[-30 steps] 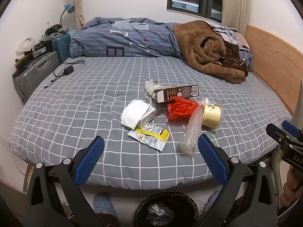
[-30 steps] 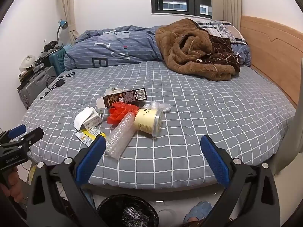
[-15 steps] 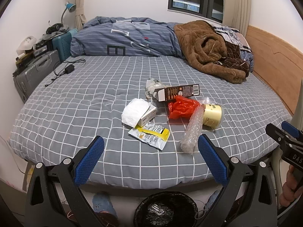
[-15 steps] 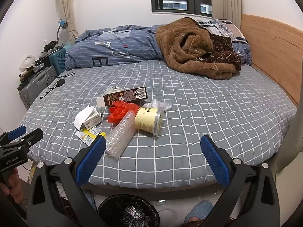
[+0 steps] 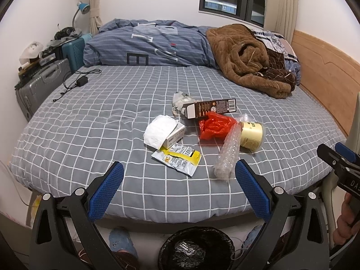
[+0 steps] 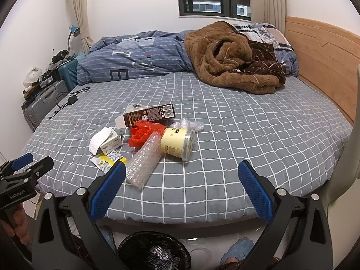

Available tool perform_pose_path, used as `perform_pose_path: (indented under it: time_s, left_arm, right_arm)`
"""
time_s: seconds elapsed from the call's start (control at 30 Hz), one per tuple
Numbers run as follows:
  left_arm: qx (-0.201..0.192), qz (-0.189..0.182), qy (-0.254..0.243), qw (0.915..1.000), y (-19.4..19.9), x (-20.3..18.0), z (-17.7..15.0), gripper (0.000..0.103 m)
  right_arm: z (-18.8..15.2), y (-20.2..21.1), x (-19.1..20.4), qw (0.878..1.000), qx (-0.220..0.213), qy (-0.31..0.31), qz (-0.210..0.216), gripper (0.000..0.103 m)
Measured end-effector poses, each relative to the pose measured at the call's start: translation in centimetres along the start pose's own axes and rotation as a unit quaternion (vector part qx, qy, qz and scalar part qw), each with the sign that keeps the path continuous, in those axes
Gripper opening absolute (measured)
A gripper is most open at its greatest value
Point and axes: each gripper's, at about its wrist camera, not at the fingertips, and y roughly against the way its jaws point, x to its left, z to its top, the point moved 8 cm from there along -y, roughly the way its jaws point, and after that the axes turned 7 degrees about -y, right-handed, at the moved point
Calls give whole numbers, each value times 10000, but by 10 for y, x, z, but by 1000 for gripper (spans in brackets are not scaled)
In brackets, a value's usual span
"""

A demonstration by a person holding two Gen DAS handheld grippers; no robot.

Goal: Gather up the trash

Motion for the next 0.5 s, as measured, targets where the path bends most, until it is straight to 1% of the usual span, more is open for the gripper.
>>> perform_pose_path:
  time_s: [0.5]
  left_arm:
    - [40,13,-9,10000,1,-3,-1,97]
  right_arm:
    - [2,6,-2,10000,-16,-44,32,96]
